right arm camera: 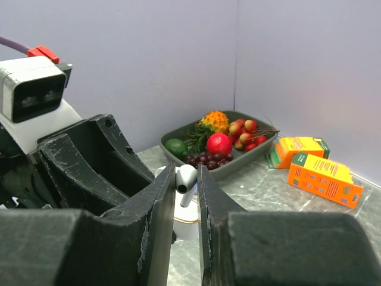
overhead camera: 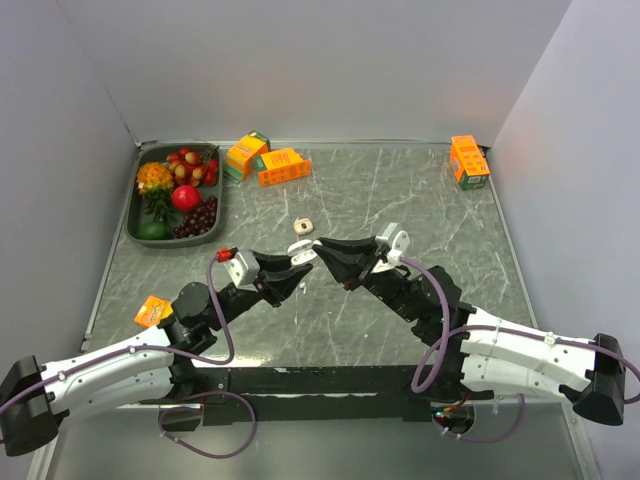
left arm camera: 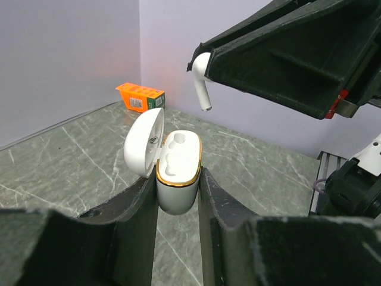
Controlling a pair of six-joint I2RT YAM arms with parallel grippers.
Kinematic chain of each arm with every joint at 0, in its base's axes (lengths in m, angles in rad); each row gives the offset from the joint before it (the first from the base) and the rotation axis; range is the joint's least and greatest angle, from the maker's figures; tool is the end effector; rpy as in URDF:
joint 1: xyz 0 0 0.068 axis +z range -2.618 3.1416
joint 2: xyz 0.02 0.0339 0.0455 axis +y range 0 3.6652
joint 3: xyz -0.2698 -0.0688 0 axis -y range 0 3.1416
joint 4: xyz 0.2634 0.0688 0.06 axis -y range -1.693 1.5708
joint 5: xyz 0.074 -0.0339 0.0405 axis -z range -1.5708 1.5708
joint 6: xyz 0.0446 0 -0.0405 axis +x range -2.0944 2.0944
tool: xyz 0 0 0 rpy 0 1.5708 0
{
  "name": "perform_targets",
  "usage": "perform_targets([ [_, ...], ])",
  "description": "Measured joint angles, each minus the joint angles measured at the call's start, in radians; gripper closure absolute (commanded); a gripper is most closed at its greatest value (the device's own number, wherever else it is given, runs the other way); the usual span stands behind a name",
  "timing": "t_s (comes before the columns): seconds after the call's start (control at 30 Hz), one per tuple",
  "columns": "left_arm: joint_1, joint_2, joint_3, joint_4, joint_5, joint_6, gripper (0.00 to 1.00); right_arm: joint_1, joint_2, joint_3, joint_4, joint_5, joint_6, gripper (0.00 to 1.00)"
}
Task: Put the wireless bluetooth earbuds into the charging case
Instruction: Place the earbud in the charging case.
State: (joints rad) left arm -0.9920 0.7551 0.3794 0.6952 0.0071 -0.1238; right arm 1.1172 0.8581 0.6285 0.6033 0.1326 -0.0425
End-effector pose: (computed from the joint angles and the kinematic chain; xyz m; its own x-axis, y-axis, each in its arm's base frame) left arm 0.1109 -0.1703 0.2948 0.0667 -0.3278 -0.9424 0.8556 0.5047 -0.1150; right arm 0.1034 0.1986 0.3593 0.1954 0.3047 -0.9322 -0.8295 0.5584 0.0087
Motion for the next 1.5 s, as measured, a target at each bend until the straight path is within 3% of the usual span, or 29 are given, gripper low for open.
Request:
perform_targets([
  [0.5,0.0,0.01,0.0,0.003,0.0,0.028,0.99,0.015,-0.017,0.0,0.012,0.007,-0.033,1.0],
  [1.13,0.0,0.079,0.05,0.0,-0.004,-0.031,0.99,0.111,0.04,-0.093,0.282,0.176,-0.275,1.0],
  [1.5,0.0,0.081,0.05,0.001,-0.004,-0.031,0.99,0.111,0.04,-0.094,0.291,0.193,-0.286,1.0],
])
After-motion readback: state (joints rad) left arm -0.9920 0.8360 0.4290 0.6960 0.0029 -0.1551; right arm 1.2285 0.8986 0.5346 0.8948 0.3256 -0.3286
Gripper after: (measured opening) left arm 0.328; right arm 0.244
